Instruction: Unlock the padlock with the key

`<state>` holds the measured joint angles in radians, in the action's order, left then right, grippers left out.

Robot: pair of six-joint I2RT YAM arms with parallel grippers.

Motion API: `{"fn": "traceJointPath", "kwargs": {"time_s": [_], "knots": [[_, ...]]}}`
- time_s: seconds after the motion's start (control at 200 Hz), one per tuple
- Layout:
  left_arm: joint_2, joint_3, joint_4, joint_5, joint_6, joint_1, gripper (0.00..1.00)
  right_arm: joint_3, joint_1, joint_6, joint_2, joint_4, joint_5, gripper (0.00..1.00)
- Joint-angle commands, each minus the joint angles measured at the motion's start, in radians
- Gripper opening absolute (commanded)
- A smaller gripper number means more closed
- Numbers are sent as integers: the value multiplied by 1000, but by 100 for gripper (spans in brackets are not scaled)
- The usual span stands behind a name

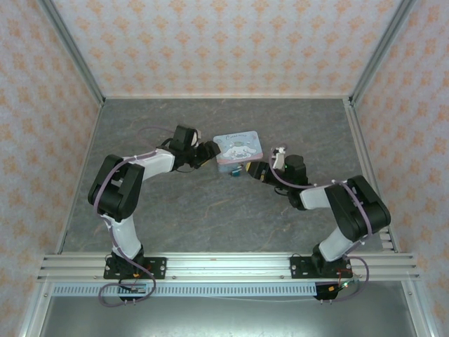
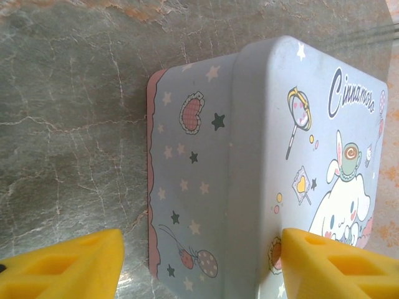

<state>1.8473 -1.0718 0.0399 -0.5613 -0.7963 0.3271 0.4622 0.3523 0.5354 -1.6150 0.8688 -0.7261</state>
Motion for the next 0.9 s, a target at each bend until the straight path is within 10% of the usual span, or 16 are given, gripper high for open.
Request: {"fn": "traceJointPath", "kwargs": {"time_s": [0.0, 0.896], "knots": [[9, 42, -110, 55, -6, 13, 66, -11, -2, 39, -50, 172, -46, 61], [16, 38, -115, 59, -6, 18, 66, 78, 63, 23, -282, 289, 1, 55]]}}
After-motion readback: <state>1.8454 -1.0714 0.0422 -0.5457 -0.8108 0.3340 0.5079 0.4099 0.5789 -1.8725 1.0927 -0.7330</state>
